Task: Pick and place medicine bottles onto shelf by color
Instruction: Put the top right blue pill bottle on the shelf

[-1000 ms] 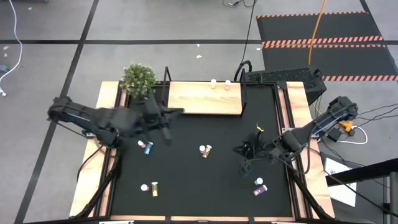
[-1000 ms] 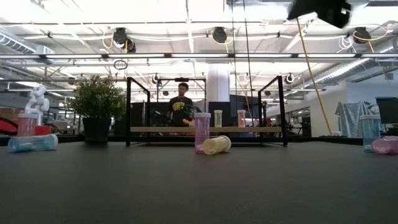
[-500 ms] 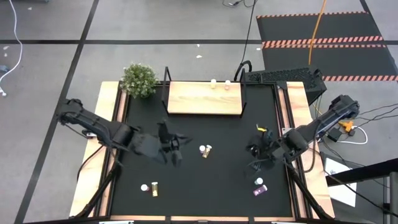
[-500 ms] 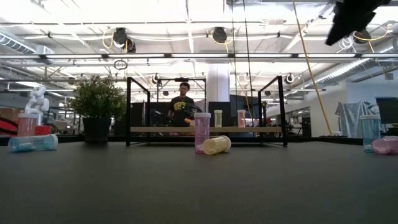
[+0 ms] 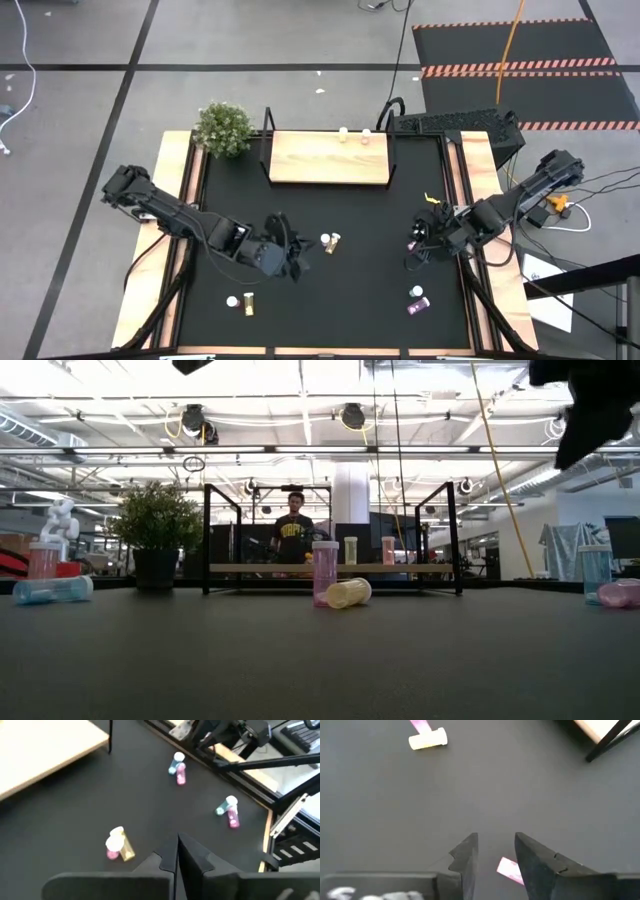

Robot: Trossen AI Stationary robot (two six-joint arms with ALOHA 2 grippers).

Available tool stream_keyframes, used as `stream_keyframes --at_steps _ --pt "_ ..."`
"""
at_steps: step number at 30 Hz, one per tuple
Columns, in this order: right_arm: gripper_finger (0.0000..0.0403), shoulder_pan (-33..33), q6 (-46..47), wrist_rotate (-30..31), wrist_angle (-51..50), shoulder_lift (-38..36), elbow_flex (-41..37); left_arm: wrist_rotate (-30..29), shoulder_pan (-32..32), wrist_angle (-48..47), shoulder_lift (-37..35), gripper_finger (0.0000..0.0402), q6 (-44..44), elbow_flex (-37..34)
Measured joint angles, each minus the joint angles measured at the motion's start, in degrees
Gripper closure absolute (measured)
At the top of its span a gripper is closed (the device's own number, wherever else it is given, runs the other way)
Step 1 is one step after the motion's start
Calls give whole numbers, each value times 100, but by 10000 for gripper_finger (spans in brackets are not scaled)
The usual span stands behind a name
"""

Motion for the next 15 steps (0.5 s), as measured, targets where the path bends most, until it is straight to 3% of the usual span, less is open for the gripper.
stream_keyframes --at_steps 3,9,15 --pt "278 9 128 -92 83 -66 -264 -29 -30 -523 -9 398 -170 2" --pt "277 -184 -1 -512 -853 -304 -329 128 96 -1678 -3 372 -1151 -154" --pt "272 -304 -359 -786 -836 -504 -329 371 173 -1747 -9 349 -843 -153"
